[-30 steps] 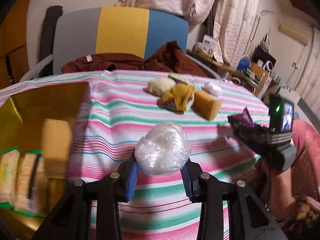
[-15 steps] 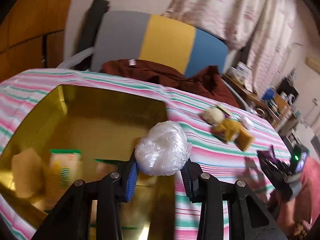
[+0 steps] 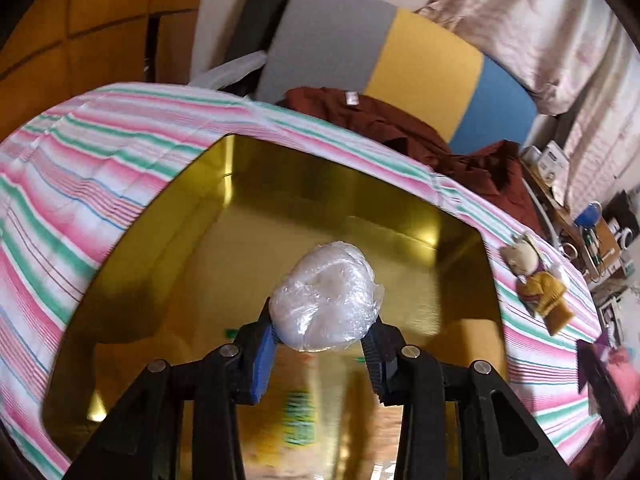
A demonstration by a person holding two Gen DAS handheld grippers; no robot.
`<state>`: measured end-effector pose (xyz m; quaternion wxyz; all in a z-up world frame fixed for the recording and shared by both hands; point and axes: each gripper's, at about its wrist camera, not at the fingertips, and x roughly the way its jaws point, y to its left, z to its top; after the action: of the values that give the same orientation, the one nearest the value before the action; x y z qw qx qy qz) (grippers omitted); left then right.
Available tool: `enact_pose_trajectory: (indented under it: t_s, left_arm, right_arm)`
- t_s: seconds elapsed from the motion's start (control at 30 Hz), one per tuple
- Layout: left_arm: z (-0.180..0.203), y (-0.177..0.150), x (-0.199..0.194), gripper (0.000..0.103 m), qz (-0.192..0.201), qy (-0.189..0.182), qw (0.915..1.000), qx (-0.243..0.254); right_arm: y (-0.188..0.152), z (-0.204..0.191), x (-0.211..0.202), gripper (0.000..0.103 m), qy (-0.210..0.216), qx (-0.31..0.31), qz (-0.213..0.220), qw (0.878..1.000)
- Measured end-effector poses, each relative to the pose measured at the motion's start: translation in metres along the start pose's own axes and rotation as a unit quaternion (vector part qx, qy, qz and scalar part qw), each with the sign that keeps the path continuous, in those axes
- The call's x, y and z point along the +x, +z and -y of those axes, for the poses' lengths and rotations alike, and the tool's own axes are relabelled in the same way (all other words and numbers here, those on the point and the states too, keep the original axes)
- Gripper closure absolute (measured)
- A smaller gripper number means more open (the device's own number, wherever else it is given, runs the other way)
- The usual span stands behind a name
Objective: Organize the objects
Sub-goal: 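Carry both items over the gold tray and open both tools to drop them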
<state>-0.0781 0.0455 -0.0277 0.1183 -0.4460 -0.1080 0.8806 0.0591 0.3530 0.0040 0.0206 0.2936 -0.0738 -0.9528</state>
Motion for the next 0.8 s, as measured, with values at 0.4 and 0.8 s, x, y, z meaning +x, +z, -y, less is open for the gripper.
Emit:
enact_pose_trajectory:
  t_s: [0.4,0.8]
  left_arm:
    - [-0.04,-0.001,0.002,0.05,-0.005,0.011,0.9985,-0.054]
    - [-0.074,-0.013,-0.064,0.003,0.118,0.026,0.9823,-0.143]
  right_arm:
    - [0.019,-0.117,0.038,0.061,0.131,-0.067,-0.058,0.987]
    - [0.014,-0.163,0.09,0.061,0.143,-0.094,-0.126,0.977]
